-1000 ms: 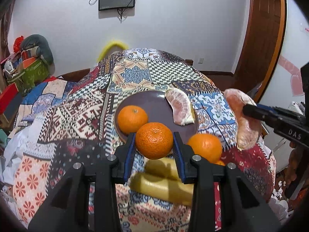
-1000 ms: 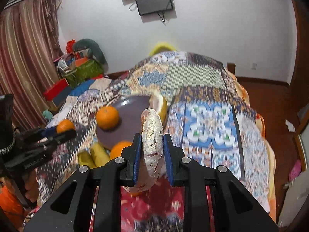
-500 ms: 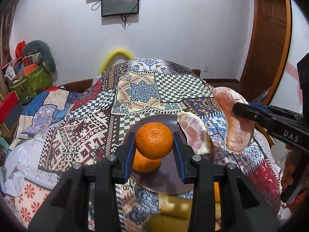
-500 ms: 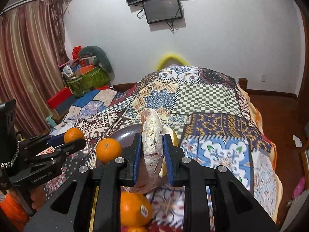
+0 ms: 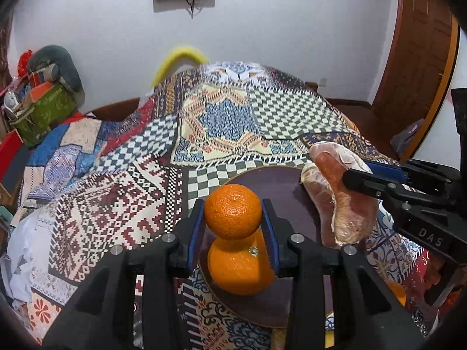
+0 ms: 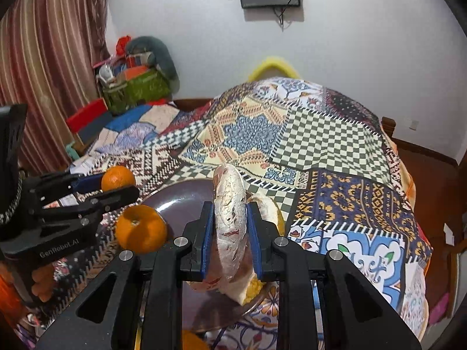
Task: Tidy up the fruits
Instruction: 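Lower the tangerine onto the plate with the left tool while the right tool sets the pomelo segment there, then open both tools and withdraw them from the plate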
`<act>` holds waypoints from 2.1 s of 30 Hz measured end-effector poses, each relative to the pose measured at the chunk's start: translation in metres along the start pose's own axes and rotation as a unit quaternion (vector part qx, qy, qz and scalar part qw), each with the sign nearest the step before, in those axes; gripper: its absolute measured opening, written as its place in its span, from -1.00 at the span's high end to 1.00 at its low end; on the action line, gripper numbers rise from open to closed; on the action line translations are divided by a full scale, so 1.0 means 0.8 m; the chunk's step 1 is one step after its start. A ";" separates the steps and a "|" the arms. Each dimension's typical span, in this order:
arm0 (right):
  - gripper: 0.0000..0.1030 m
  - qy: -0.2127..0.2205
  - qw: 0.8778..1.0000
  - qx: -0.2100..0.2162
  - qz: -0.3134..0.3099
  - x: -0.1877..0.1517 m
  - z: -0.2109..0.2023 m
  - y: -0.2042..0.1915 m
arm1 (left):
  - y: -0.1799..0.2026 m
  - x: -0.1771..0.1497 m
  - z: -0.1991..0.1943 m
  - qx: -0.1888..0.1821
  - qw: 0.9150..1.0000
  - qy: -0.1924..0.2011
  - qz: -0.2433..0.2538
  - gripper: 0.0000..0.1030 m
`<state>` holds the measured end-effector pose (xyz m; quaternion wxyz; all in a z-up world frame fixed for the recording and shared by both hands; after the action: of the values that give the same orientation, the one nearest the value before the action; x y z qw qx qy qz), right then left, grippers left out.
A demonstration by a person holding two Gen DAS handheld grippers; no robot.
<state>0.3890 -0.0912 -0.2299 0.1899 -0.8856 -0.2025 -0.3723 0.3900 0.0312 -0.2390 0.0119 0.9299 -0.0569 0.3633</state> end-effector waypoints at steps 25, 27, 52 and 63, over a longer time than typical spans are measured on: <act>0.56 -0.058 0.998 0.008 0.007 -0.018 0.050 0.011 | -0.004 -0.006 0.052 0.003 0.999 -0.042 -0.006 0.24; 0.55 -0.059 0.998 0.007 0.010 -0.019 0.049 0.011 | -0.004 -0.007 0.052 0.000 0.999 -0.042 -0.007 0.09; 0.18 0.012 1.000 0.006 0.006 -0.036 -0.093 -0.031 | 0.020 -0.040 -0.108 0.006 1.000 0.015 0.006 -0.22; 0.16 0.002 1.000 0.004 0.008 -0.100 -0.150 -0.043 | 0.064 -0.135 -0.137 -0.007 0.999 -0.032 0.012 -0.22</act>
<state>0.2506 -0.1381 -0.2045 0.1970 -0.8858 -0.1967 -0.3713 0.2310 -0.0021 -0.2324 0.0128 0.9403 -0.0707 0.3328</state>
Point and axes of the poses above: each gripper's, at about its wrist camera, not at the fingertips, and z roughly the way its jaws point, y to its right, x to its top, the point moved 7 cm from there along z, roughly the way its jaws point, and after that the axes turned 4 degrees about z, right-handed, at the moved point
